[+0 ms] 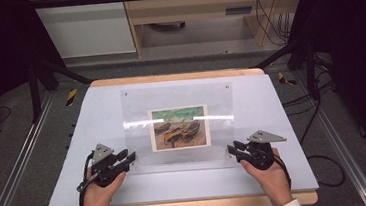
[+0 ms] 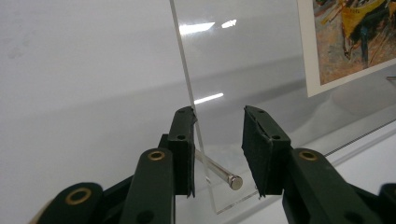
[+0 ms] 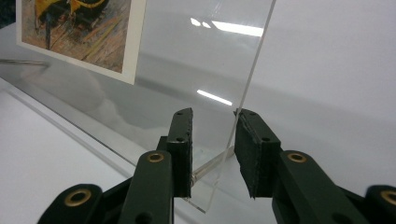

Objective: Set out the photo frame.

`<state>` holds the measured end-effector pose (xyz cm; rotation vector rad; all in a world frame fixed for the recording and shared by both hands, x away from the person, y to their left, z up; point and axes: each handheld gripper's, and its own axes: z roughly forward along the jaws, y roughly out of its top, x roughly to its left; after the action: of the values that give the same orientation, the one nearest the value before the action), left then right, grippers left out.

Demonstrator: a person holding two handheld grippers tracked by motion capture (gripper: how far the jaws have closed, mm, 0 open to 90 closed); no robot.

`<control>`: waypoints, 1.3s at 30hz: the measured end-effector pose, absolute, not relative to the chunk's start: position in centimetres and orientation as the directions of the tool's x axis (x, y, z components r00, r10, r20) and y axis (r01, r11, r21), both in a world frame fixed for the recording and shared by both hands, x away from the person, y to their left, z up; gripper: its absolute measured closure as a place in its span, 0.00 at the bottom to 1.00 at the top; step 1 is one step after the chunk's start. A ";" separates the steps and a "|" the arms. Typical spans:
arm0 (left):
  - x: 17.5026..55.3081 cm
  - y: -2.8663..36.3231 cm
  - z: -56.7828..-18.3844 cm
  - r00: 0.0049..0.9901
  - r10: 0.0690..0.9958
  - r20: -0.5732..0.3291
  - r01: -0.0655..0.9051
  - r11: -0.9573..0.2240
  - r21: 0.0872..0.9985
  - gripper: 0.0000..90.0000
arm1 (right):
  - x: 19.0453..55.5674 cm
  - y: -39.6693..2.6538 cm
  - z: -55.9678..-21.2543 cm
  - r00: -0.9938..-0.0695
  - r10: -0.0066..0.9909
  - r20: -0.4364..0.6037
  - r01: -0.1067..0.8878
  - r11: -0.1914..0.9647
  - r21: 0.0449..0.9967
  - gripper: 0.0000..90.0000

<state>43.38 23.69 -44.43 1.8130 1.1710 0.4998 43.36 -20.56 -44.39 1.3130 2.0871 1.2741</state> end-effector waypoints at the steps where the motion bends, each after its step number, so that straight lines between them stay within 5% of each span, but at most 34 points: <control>1: 43.3 23.7 -44.4 0.472 0.873 -0.122 0.512 -0.158 0.844 0.72 | 43.3 -20.5 -44.4 -0.499 0.854 0.149 0.522 0.159 0.838 0.76; 39: 42.4 23.6 -44.5 0.473 0.876 -0.093 0.512 -0.188 0.838 0.75 | 42.7 -20.6 -44.6 -0.509 0.850 0.134 0.516 0.177 0.838 0.79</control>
<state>42.44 23.58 -44.54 1.8476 1.1668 0.5239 42.70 -20.62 -44.62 1.2923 2.0954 1.2616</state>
